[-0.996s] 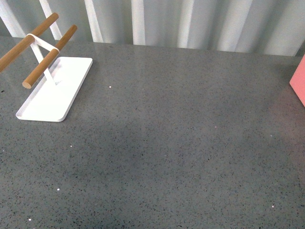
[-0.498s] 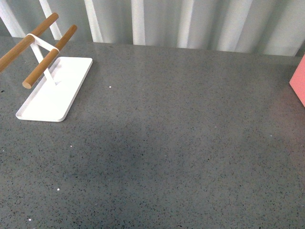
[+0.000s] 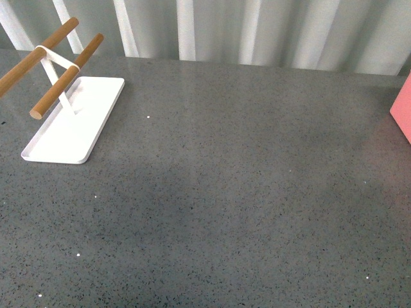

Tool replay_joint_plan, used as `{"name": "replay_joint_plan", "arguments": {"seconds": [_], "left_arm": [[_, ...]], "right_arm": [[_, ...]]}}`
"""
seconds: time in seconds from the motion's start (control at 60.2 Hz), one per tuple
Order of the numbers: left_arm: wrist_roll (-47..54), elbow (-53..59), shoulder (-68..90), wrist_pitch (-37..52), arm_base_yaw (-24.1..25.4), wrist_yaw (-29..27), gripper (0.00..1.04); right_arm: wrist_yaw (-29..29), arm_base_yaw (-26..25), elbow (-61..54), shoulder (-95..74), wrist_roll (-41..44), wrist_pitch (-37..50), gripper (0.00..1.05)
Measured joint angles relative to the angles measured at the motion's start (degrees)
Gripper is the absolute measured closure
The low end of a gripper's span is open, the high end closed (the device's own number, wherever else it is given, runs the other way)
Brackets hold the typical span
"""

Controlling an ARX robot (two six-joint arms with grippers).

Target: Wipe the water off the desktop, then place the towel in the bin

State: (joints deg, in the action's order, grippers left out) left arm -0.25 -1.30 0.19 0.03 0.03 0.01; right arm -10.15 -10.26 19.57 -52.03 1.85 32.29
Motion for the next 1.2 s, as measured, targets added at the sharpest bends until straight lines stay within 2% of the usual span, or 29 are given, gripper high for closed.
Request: {"name": "replay_joint_plan", "arguments": {"seconds": [0.183, 0.315, 0.365, 0.448, 1.195], "left_arm": [[0.0, 0.0, 0.0, 0.0, 0.0, 0.0, 0.07], [0.0, 0.0, 0.0, 0.0, 0.0, 0.0, 0.07], [0.0, 0.0, 0.0, 0.0, 0.0, 0.0, 0.07], [0.0, 0.0, 0.0, 0.0, 0.0, 0.1, 0.07], [0.0, 0.0, 0.0, 0.0, 0.0, 0.0, 0.07]], "right_arm": [[2.8, 2.8, -6.4, 5.5, -0.6, 0.4, 1.02], [4.6, 4.9, -10.6, 10.6, -0.8, -0.2, 1.02], [9.1, 8.0, -12.0, 13.0, -0.8, -1.3, 1.02], [9.4, 10.0, -13.5, 15.7, -0.8, -2.4, 1.02], [9.7, 10.1, -18.3, 34.6, -0.9, -14.7, 1.02]]}}
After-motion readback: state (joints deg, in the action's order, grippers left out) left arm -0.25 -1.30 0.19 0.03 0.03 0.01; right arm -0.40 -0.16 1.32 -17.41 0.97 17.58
